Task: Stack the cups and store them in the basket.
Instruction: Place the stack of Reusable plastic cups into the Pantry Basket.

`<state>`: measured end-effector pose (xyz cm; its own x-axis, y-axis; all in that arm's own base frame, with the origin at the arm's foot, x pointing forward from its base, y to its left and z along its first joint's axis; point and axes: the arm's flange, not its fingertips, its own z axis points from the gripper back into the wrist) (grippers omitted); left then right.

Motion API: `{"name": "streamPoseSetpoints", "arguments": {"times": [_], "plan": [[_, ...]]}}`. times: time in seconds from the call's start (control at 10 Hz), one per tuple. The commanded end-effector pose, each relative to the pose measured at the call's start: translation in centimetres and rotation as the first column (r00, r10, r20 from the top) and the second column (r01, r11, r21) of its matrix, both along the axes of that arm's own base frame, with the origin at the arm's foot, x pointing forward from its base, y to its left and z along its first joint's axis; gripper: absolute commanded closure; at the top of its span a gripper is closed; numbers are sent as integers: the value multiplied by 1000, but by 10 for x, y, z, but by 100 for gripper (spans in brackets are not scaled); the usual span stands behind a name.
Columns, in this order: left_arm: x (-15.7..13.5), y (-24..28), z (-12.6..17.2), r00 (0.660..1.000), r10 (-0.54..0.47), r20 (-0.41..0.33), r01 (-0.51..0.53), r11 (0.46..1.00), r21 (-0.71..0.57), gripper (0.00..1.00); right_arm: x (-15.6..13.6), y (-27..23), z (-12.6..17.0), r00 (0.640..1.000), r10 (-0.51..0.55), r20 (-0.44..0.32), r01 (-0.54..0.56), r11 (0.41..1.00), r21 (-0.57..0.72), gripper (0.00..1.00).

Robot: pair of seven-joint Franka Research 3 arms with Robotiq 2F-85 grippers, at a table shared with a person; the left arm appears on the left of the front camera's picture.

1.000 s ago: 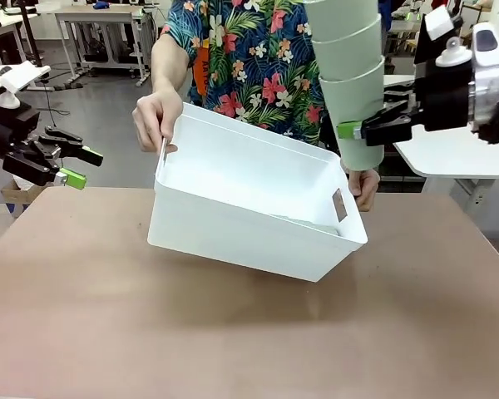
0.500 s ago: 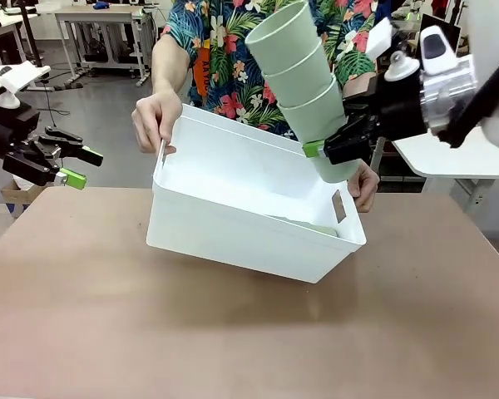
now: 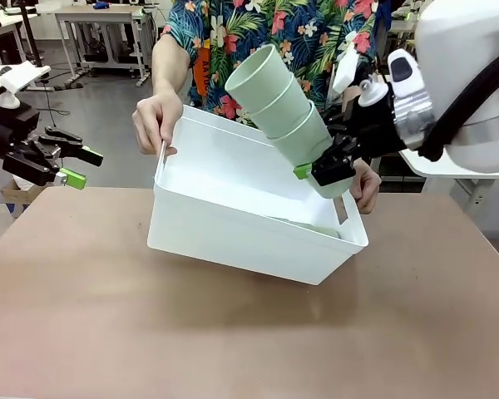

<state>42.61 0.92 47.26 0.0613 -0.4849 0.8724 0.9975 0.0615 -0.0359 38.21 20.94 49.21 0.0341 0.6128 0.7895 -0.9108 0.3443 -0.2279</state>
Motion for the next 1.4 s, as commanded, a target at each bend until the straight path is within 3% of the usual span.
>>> {"name": "streamPoseSetpoints", "arguments": {"times": [0.0, 0.3, 0.4, 0.5, 1.0, 1.3], "plan": [[0, -1, 2, 1000, 12, -3, -12, 1000, 0, 0, -2, 13, -8, 999, -44, 16, 45, 997, -62, 15], [0, -1, 2, 1000, 12, -3, -12, 1000, 0, 0, 10, 24, -22, 998, -65, 18, 66, 992, -103, 15], [0, -1, 2, 1000, 12, -3, -12, 1000, 0, 0, 7, 16, -15, 999, -39, 3, 39, 999, -3, 15], [0, -1, 2, 1000, 12, -3, -12, 1000, 0, 0, 2, 15, -30, 1000, -23, 10, 24, 995, -96, 15], [0, -1, 2, 1000, 12, -3, -12, 1000, 0, 0, 2, 15, -36, 1000, -26, -6, 25, 995, -92, 15], [0, -1, 2, 1000, 12, -3, -12, 1000, 0, 0, 40, 56, -49, 998, -56, 11, 57, 985, -165, 15]]}}
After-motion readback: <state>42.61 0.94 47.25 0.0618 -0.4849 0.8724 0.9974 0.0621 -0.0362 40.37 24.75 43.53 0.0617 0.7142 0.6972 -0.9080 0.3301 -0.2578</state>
